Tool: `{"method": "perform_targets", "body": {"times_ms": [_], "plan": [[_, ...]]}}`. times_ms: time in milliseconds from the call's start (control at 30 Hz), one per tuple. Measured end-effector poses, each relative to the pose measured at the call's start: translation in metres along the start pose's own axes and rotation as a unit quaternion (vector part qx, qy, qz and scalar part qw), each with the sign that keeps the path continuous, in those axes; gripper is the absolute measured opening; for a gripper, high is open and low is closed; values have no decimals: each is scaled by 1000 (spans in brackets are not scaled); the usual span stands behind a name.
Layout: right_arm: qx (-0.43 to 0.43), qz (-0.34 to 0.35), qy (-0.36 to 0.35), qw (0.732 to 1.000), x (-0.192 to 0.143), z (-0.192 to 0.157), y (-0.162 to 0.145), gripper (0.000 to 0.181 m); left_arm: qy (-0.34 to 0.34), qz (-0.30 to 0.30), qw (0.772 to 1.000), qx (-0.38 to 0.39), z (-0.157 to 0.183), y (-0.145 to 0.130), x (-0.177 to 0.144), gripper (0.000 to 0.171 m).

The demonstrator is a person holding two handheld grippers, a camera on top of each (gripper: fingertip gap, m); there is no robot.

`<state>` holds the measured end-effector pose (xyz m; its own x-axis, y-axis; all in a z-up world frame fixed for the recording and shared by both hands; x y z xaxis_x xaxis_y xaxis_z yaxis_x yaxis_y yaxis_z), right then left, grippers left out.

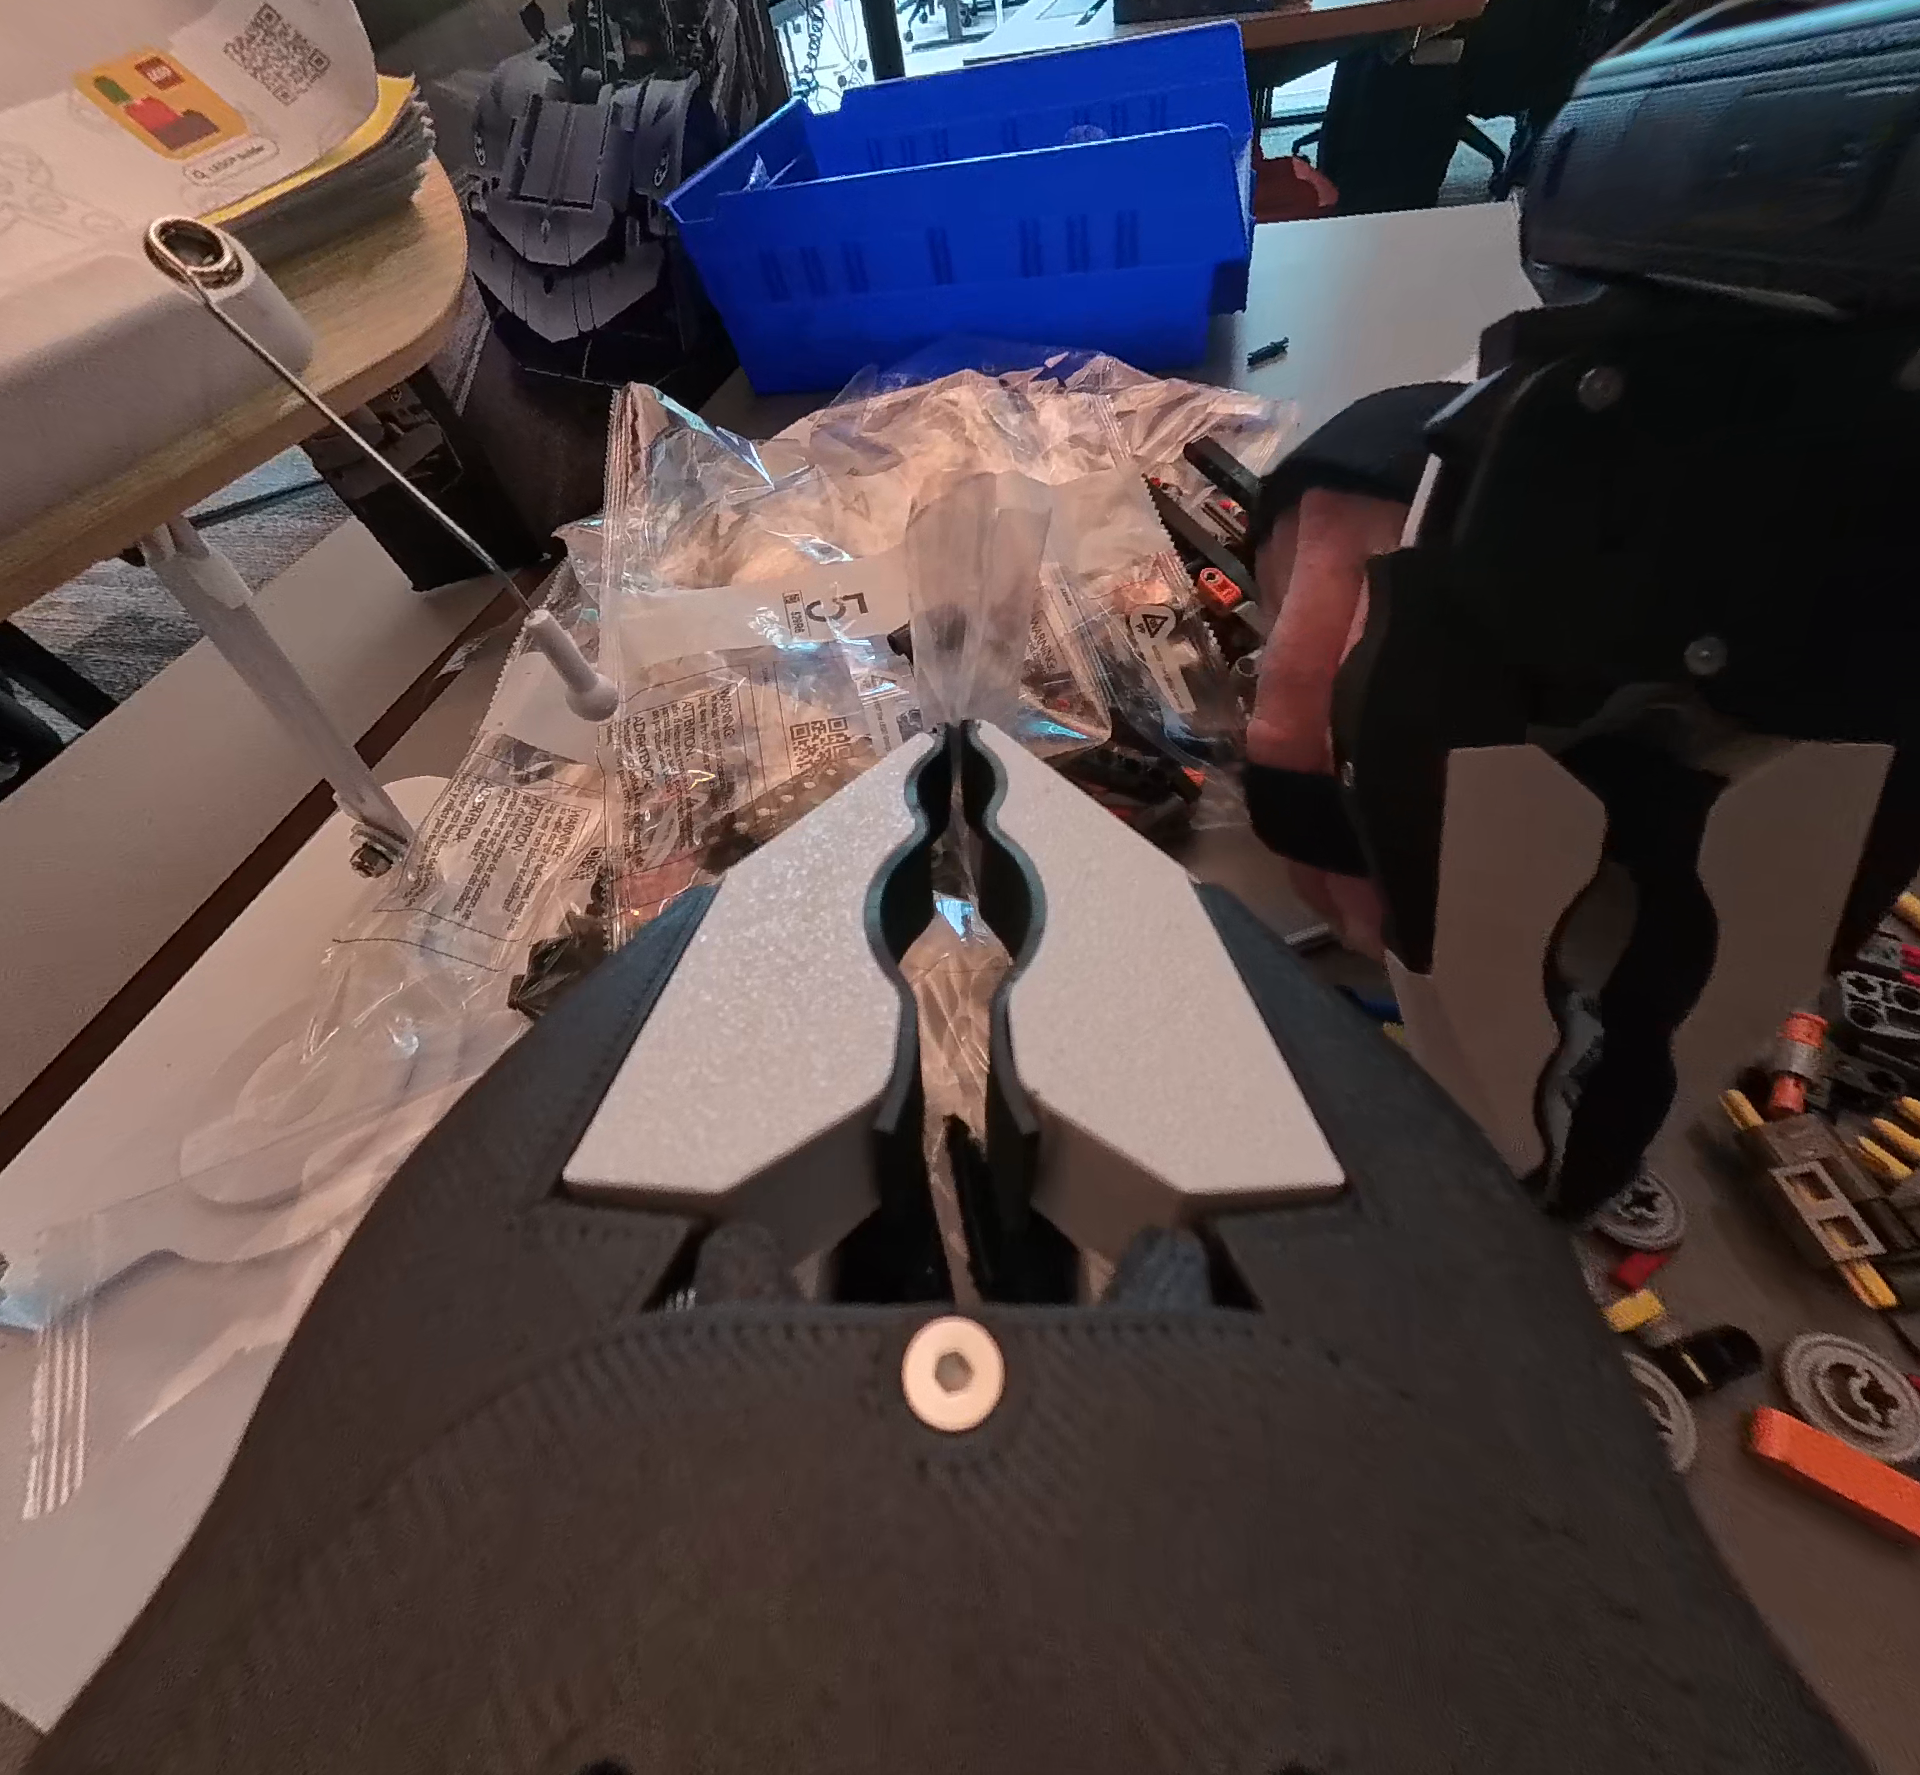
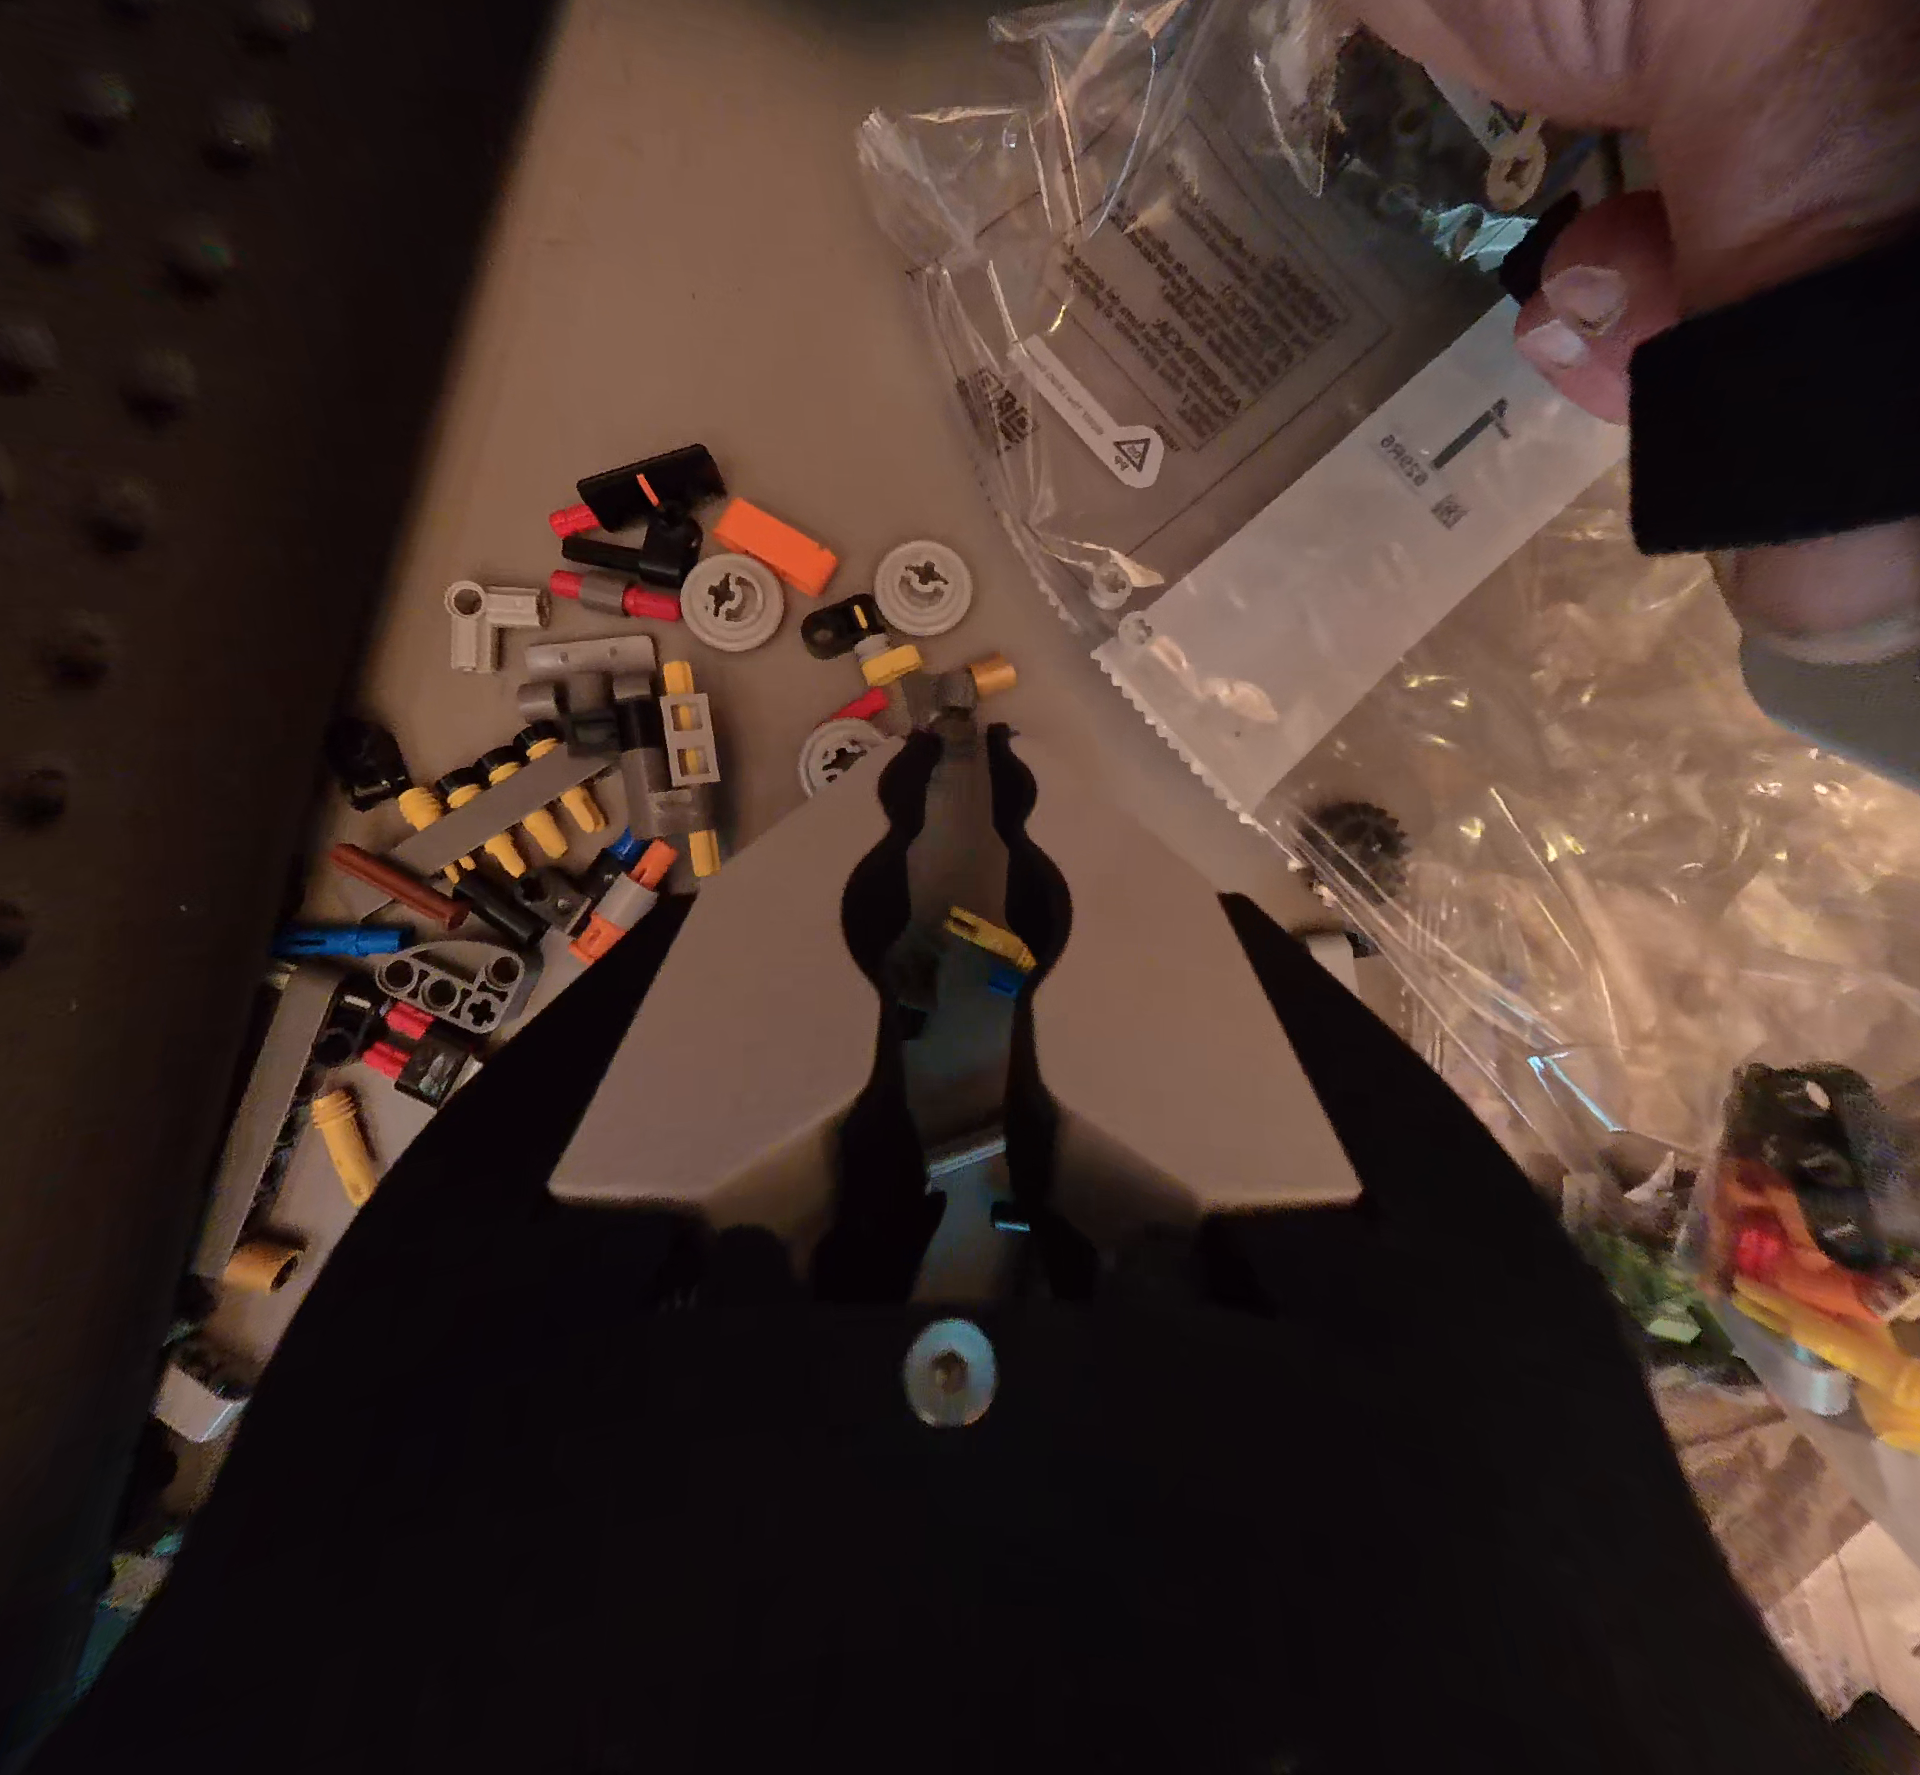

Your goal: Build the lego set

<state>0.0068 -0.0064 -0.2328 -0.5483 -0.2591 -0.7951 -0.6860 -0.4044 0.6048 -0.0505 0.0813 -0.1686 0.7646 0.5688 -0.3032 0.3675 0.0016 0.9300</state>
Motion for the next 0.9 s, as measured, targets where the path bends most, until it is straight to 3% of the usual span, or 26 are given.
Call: {"method": "perform_targets", "body": {"times_ms": [200, 400, 900], "plan": [[-1, 3, -5, 1000, 0, 1, 1, 3, 0, 0, 1000, 0, 0, 0, 0, 0], [1, 2, -1, 1000, 4, 0, 4, 17, -1, -1, 1000, 0, 0, 0, 1, 0], [5, 18, -23, 1000, -9, 8, 2, 5, -2, 0, 1000, -1, 0, -1, 1, 0]]}}
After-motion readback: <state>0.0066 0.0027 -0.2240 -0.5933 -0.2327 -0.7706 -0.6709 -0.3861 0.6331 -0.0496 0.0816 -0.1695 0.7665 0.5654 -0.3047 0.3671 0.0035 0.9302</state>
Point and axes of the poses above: each gripper's, where its closed fingertips meet, x out along the fingers, y out of its top, z = x × y across the jaws, the point moved 5 cm from there along -x, back along the fingers, and after that the axes turned 3 degrees about x, right-handed, at the moved point
